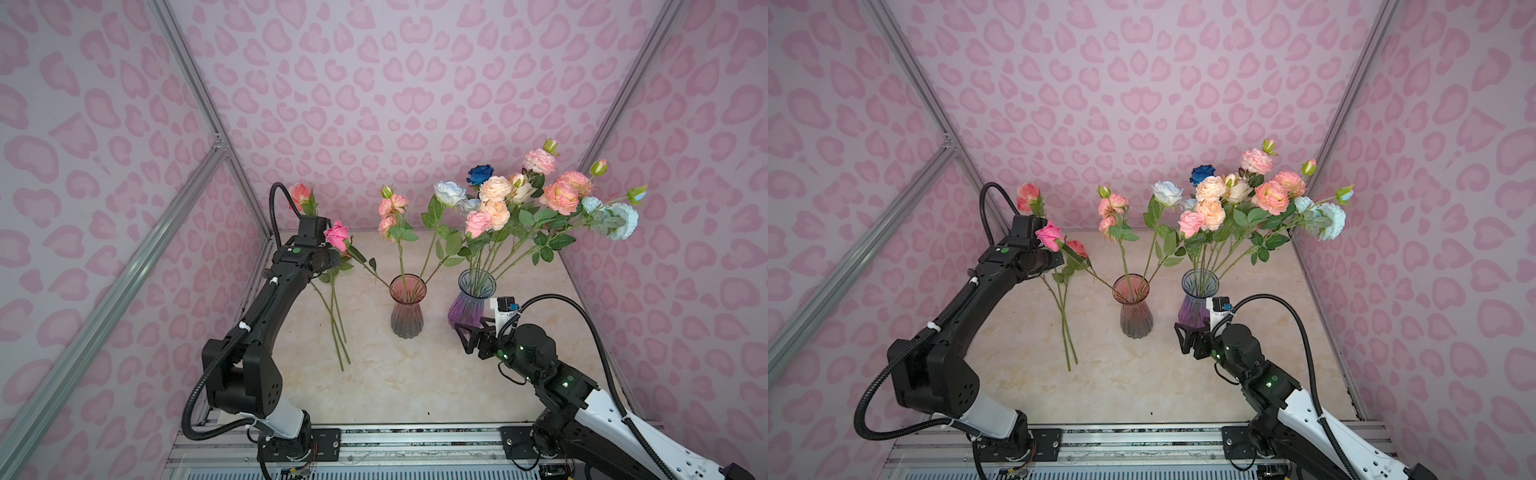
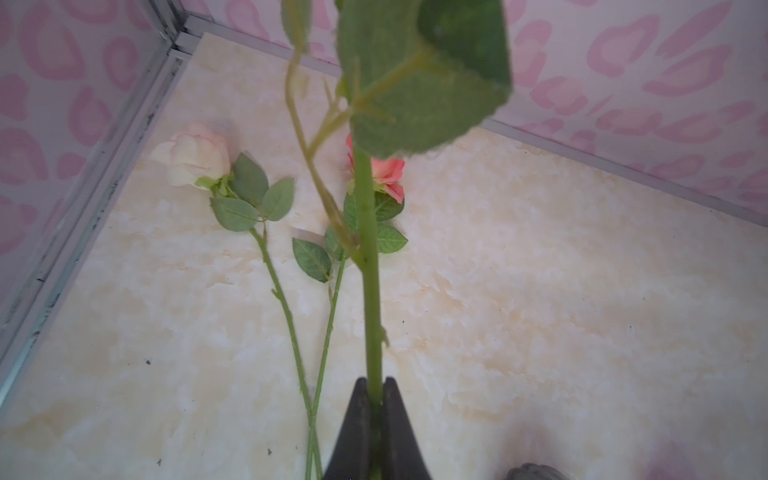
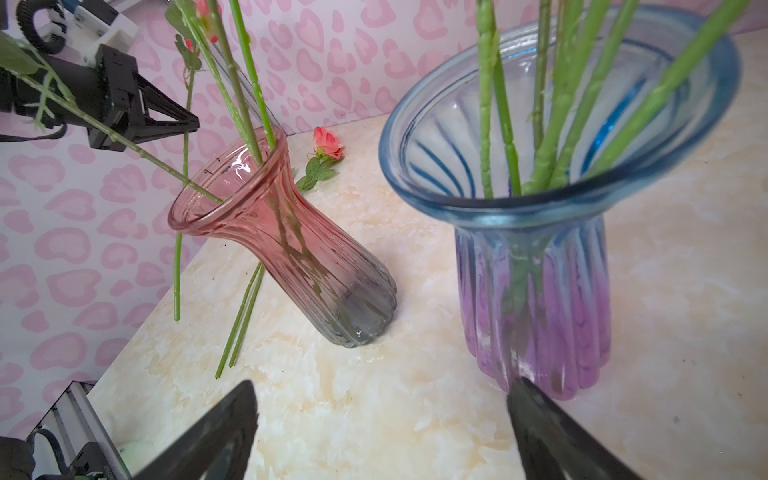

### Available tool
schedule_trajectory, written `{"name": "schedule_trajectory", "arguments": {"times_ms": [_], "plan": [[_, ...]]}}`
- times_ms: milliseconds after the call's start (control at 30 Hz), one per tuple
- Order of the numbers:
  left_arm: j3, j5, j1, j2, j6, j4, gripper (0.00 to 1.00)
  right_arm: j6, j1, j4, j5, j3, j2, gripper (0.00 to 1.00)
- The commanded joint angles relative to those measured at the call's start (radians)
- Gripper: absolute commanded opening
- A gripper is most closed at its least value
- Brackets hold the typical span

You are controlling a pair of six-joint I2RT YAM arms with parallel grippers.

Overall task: Arrange the flowers into the vase
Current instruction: 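Lift the pink rose upward with the left gripper, then carry the pink rose with the left gripper over the pink vase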

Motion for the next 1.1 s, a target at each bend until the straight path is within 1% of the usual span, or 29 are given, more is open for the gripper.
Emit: {"name": "schedule_trajectory", "arguments": {"times_ms": [0, 200, 233, 433, 600, 700, 800, 900, 1000, 1067], "plan": [[-0.027, -0.058, 0.009, -0.081, 0.014, 0.041, 0.03, -0.004, 0.0, 0.0, 0.001, 0.005, -0.006, 0.95], [-0.091, -0.114, 0.012, -0.26, 0.037, 0.109, 0.03, -0.004, 0.0, -0.002, -0.017, 0.007, -0.008, 0.95], [-0.129, -0.112, 0.012, -0.297, 0.038, 0.126, 0.03, -0.003, -0.001, 0.001, -0.024, 0.008, -0.01, 0.95], [-0.241, -0.046, 0.01, -0.512, 0.054, 0.257, 0.03, -0.007, 0.001, -0.017, -0.033, 0.033, -0.016, 0.95], [-0.328, 0.057, -0.018, -0.676, 0.089, 0.451, 0.03, -0.008, 0.001, -0.021, -0.021, 0.046, -0.038, 0.95], [-0.337, 0.077, -0.082, -0.737, 0.143, 0.528, 0.03, -0.007, 0.002, -0.016, -0.047, 0.063, -0.034, 0.95], [-0.301, 0.083, -0.15, -0.768, 0.188, 0.554, 0.03, -0.011, 0.002, -0.034, -0.039, 0.085, -0.025, 0.95], [-0.244, 0.115, -0.211, -0.772, 0.221, 0.557, 0.03, -0.018, 0.003, -0.052, -0.025, 0.098, -0.027, 0.95], [-0.18, 0.144, -0.295, -0.751, 0.253, 0.552, 0.03, -0.025, 0.002, -0.061, -0.012, 0.109, -0.034, 0.94], [-0.143, 0.137, -0.362, -0.732, 0.283, 0.539, 0.03, -0.027, 0.002, -0.071, -0.005, 0.122, -0.038, 0.94]]}}
